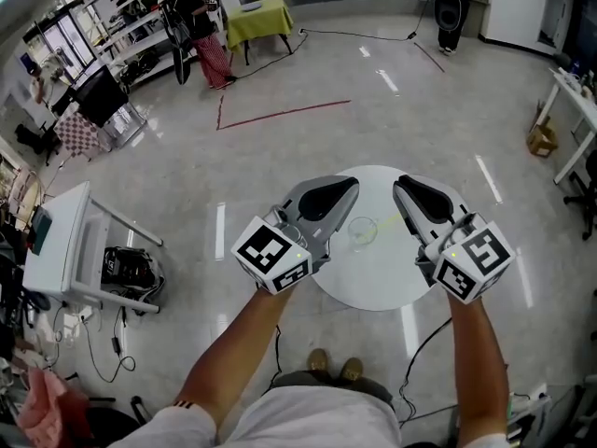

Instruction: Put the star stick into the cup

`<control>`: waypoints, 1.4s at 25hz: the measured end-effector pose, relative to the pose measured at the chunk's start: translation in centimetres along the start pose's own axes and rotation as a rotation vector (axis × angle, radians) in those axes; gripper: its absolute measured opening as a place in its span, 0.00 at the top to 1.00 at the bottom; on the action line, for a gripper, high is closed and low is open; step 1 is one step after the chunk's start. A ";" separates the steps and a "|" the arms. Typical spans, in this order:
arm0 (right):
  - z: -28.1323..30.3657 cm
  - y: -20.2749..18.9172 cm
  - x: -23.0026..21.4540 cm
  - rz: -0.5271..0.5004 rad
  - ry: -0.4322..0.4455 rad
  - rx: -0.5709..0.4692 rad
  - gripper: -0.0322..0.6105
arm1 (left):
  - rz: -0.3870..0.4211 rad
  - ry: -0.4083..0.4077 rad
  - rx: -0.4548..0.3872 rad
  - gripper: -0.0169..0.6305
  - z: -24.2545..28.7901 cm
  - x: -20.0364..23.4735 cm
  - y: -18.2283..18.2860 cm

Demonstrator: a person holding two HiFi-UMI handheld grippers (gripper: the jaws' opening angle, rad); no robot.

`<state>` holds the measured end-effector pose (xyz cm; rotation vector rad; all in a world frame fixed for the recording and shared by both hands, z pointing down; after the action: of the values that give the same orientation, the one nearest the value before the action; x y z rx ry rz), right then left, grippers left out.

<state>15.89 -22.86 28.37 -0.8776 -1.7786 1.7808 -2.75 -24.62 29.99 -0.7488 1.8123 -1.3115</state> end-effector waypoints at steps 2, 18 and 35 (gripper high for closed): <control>-0.3 0.1 0.8 -0.004 0.009 -0.013 0.89 | -0.010 0.002 -0.008 0.95 -0.3 -0.4 0.3; -3.1 0.5 5.4 -0.031 0.008 -0.088 0.93 | -0.022 0.000 -0.043 0.95 -2.8 -3.3 2.4; -5.5 0.4 6.2 -0.043 -0.022 -0.078 0.93 | -0.018 -0.005 -0.047 0.95 -3.5 -5.5 3.6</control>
<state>15.66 -14.65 27.56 -0.8471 -1.8781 1.7102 -2.85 -17.36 28.51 -0.7948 1.8422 -1.2813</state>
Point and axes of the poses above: the fingertips, and each gripper's own axes: z forward along the fingers, x to its left, y out of its top, the point moved 8 cm from there along -z, backward along the fingers, and after that the axes turned 9 degrees about z, right-handed, at the moved point
